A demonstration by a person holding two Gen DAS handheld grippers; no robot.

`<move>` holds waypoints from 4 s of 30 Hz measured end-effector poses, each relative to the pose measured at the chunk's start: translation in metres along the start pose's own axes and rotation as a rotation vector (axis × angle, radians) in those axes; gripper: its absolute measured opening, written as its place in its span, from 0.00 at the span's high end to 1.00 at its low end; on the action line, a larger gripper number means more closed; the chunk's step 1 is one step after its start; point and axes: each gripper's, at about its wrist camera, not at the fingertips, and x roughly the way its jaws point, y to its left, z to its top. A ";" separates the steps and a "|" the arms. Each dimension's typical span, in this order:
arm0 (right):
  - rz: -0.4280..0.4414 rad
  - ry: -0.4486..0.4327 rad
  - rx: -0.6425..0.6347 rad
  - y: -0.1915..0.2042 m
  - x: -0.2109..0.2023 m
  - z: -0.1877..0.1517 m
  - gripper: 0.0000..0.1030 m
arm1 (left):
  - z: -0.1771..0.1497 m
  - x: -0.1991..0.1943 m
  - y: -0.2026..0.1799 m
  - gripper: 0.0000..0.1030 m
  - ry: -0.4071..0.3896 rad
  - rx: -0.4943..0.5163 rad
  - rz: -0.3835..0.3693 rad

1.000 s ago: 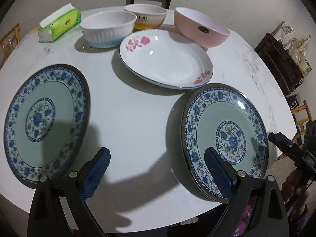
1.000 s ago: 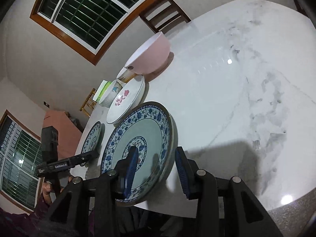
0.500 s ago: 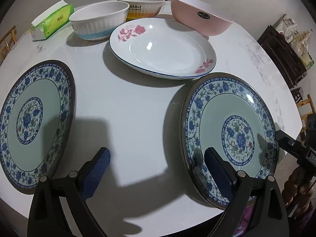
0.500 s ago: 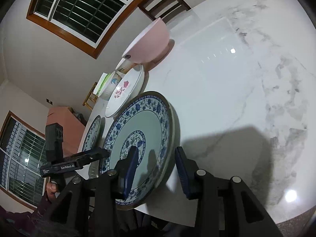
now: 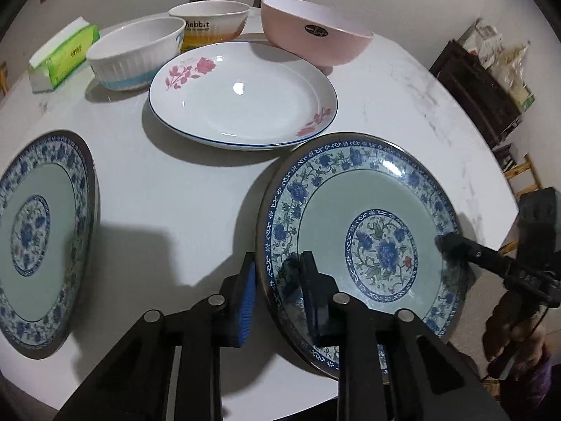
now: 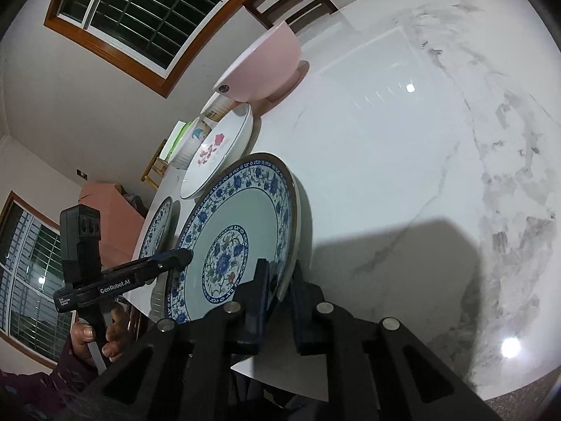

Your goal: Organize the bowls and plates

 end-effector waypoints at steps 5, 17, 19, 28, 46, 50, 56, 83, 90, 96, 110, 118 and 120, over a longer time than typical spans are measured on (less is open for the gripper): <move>0.007 -0.008 0.009 -0.002 0.000 -0.001 0.89 | -0.001 -0.002 0.004 0.81 0.003 -0.001 -0.019; 0.032 -0.024 0.028 -0.004 -0.007 -0.001 0.90 | -0.005 -0.014 0.002 0.82 -0.016 -0.006 -0.019; 0.037 -0.026 0.029 -0.004 -0.008 -0.001 0.90 | -0.004 -0.018 0.002 0.82 -0.028 -0.002 -0.012; 0.063 -0.006 0.018 0.013 -0.001 0.002 0.90 | -0.002 -0.038 0.009 0.82 -0.063 -0.032 0.028; 0.107 0.081 -0.095 0.096 0.059 0.026 0.90 | -0.008 -0.086 0.079 0.81 -0.167 -0.182 0.131; 0.119 0.103 -0.112 0.115 0.078 0.029 0.90 | -0.010 -0.096 0.097 0.81 -0.195 -0.209 0.171; 0.133 0.134 -0.142 0.140 0.106 0.036 0.90 | -0.010 -0.107 0.125 0.80 -0.226 -0.251 0.216; 0.138 0.237 -0.193 0.196 0.176 0.041 0.90 | -0.019 -0.110 0.214 0.77 -0.255 -0.403 0.317; 0.136 0.252 -0.188 0.197 0.183 0.039 0.90 | -0.023 -0.110 0.219 0.77 -0.253 -0.411 0.333; 0.124 0.271 -0.199 0.205 0.195 0.039 0.90 | -0.027 -0.108 0.229 0.76 -0.244 -0.434 0.342; 0.107 0.293 -0.200 0.210 0.208 0.034 0.89 | -0.031 -0.103 0.237 0.76 -0.234 -0.444 0.377; 0.098 0.300 -0.190 0.207 0.210 0.033 0.90 | -0.031 -0.101 0.235 0.78 -0.239 -0.420 0.413; 0.095 0.299 -0.200 0.207 0.210 0.033 0.90 | -0.031 -0.101 0.236 0.78 -0.239 -0.421 0.411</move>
